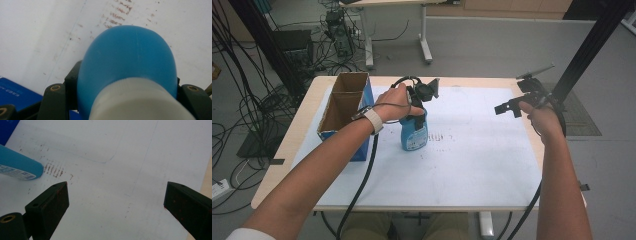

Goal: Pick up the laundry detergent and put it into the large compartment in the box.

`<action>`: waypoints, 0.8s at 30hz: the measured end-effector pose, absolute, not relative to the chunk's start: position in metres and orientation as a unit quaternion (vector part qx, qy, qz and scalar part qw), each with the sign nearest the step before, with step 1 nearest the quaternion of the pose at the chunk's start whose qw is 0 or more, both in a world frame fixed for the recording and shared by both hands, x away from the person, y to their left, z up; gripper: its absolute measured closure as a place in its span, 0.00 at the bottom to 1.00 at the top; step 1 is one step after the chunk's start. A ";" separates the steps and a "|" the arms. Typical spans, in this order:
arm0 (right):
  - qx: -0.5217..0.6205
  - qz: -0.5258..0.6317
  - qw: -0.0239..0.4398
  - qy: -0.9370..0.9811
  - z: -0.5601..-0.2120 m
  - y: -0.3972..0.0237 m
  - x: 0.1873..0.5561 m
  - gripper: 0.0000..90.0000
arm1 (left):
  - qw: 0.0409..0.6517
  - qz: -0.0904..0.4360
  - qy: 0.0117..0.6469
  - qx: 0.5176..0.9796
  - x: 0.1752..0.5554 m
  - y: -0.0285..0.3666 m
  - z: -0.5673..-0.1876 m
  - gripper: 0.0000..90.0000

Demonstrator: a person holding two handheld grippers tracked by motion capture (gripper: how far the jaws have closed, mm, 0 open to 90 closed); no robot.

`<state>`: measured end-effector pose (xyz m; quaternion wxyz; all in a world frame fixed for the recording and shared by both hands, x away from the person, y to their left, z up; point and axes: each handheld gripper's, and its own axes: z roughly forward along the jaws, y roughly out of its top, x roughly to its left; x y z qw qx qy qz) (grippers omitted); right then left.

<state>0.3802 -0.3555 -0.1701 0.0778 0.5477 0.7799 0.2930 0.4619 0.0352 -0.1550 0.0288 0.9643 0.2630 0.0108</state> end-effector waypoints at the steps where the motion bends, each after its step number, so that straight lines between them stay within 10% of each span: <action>1: 0.547 0.293 0.077 0.780 -0.170 -0.355 0.380 0.07 | 0.029 0.011 0.263 0.964 0.462 0.035 -0.155 0.43; 24: 0.547 0.296 0.078 0.779 -0.169 -0.357 0.377 0.07 | 0.035 0.013 0.267 0.963 0.461 0.038 -0.154 0.43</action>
